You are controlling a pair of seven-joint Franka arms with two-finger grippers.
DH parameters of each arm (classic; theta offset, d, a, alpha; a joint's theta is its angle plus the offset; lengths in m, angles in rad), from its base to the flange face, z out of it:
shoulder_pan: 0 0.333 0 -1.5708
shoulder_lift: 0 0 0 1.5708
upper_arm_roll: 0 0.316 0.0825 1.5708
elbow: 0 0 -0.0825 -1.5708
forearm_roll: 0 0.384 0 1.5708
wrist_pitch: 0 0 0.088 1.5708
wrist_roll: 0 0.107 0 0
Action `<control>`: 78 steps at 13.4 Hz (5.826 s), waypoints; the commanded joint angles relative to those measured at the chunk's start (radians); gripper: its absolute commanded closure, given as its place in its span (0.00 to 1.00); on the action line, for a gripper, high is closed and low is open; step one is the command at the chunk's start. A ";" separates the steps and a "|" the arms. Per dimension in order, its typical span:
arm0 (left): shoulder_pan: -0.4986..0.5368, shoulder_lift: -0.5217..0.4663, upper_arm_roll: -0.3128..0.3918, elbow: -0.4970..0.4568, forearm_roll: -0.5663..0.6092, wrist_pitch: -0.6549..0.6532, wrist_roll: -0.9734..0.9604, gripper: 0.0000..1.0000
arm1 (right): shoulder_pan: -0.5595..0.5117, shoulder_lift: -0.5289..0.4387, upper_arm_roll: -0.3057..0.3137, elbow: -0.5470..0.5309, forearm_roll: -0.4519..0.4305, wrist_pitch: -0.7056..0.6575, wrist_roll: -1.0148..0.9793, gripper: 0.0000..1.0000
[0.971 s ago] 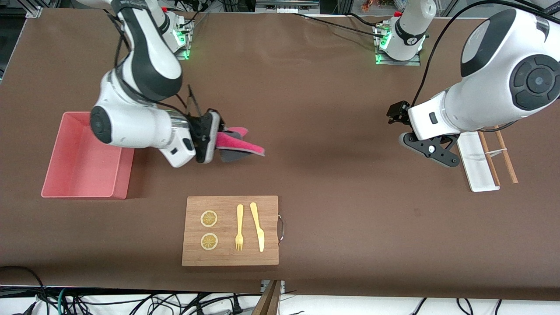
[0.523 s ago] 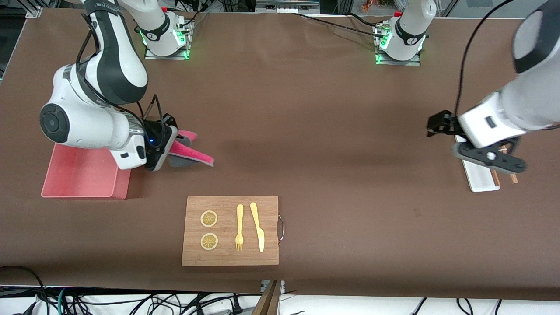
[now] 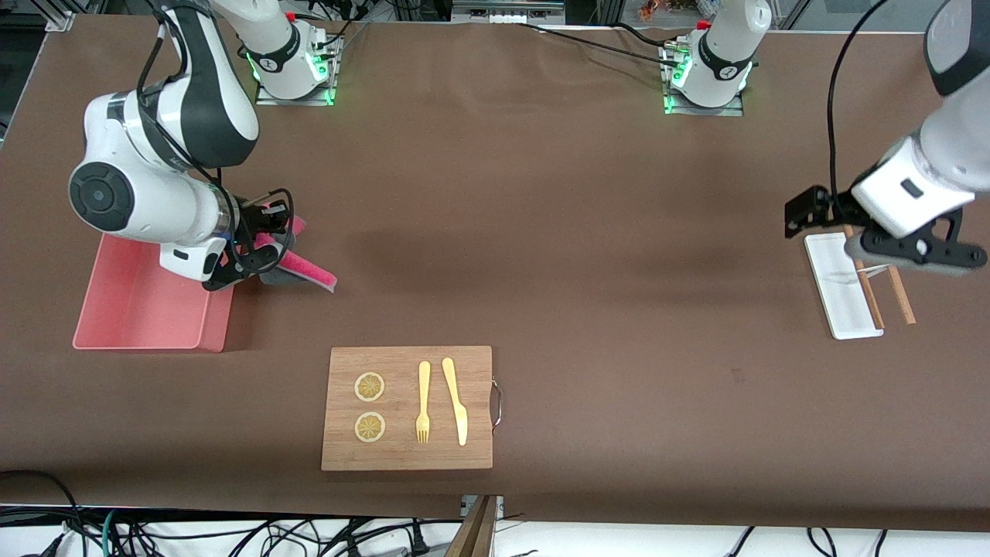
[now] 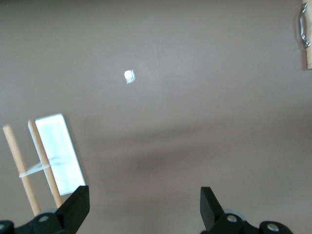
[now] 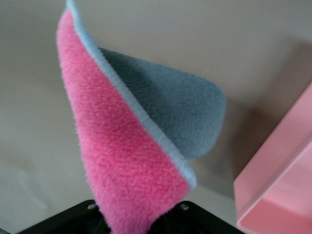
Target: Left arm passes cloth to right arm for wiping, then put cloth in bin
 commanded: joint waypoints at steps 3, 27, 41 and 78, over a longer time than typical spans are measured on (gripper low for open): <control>-0.001 -0.153 0.016 -0.202 -0.022 0.053 -0.006 0.00 | -0.014 0.026 0.000 -0.135 -0.023 0.126 0.179 1.00; 0.000 -0.141 0.002 -0.178 -0.022 0.050 -0.009 0.00 | 0.267 0.334 0.006 -0.010 0.342 0.376 0.670 1.00; 0.002 -0.140 0.002 -0.177 -0.022 0.028 -0.009 0.00 | 0.144 0.321 0.074 -0.026 0.325 0.338 0.834 1.00; -0.010 -0.124 -0.014 -0.137 -0.020 0.027 -0.020 0.00 | -0.175 -0.034 -0.180 -0.063 -0.203 0.341 0.039 0.01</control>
